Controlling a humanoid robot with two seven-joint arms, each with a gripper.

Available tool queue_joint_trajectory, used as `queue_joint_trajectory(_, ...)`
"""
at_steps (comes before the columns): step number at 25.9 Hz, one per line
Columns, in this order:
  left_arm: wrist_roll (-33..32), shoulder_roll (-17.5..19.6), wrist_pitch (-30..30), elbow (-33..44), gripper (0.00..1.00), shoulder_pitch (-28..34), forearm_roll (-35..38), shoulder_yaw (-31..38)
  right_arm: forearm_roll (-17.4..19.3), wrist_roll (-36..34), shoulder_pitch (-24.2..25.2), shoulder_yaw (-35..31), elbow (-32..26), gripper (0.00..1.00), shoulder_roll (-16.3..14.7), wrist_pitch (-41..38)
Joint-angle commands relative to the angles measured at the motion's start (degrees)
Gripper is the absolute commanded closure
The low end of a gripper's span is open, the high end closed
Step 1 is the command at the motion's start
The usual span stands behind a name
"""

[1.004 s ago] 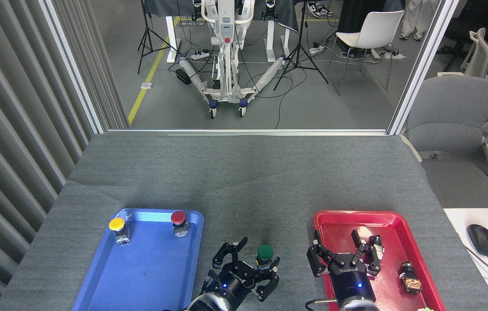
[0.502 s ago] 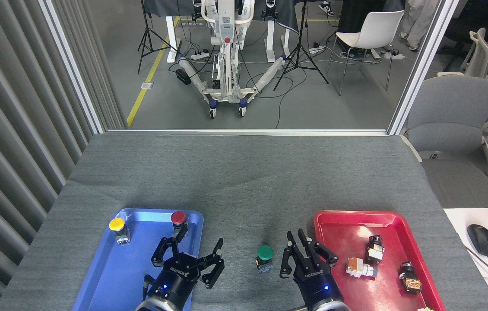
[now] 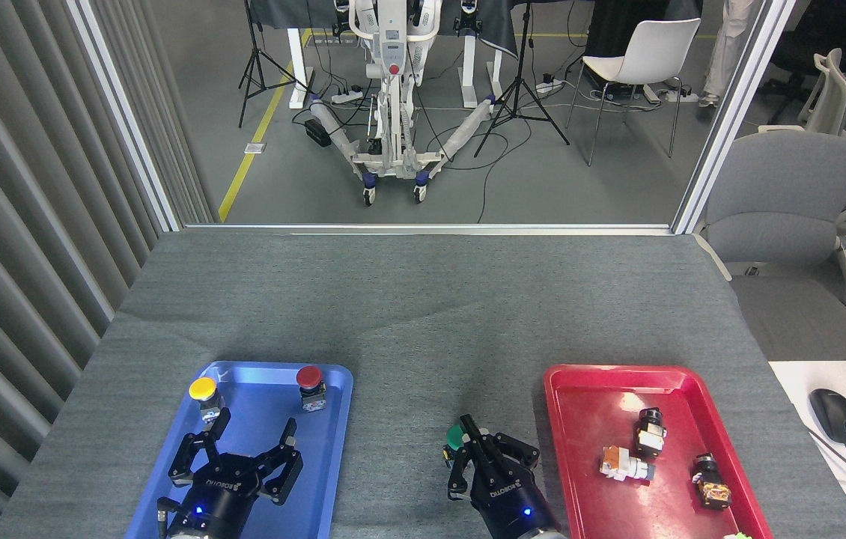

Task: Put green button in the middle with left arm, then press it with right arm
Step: 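Move the right gripper over the green button and press down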

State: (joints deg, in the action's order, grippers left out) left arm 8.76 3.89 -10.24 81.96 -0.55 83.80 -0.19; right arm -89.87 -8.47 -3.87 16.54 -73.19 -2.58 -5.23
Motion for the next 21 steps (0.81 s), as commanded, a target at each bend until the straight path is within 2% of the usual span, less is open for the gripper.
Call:
queue_joint_trajectory(1, 0.03, -0.03, 0.04, 0.13, 0.01, 0.20, -1.44, 0.19, -0.04, 1.35, 0.00, -0.02, 1.56, 1.00, 0.74, 0.22)
queue_joint_trajectory(9, -0.59, -0.29, 0.92, -0.04, 0.01, -0.86, -2.06, 0.19, -0.04, 1.61, -0.26, -0.02, 5.60, 1.00, 1.53, 0.22)
queue_joint_trajectory(18, -0.59, 0.24, 0.04, -0.48, 0.01, -2.09, -2.15, 0.02, -0.04, -0.93, -0.26, -0.28, 3.05, 0.99, 1.70, 3.30)
queue_joint_trajectory(20, -0.59, 0.24, 0.04, -0.57, 0.01, -2.00, -2.15, 0.10, -0.04, -1.02, -0.35, -0.81, 0.77, 0.86, 1.70, 4.70)
queue_joint_trajectory(21, -0.59, 0.24, 0.13, -0.48, 0.01, -1.82, -2.06, 0.10, -0.04, -1.02, -0.44, -1.07, -0.38, 0.71, 1.70, 5.32)
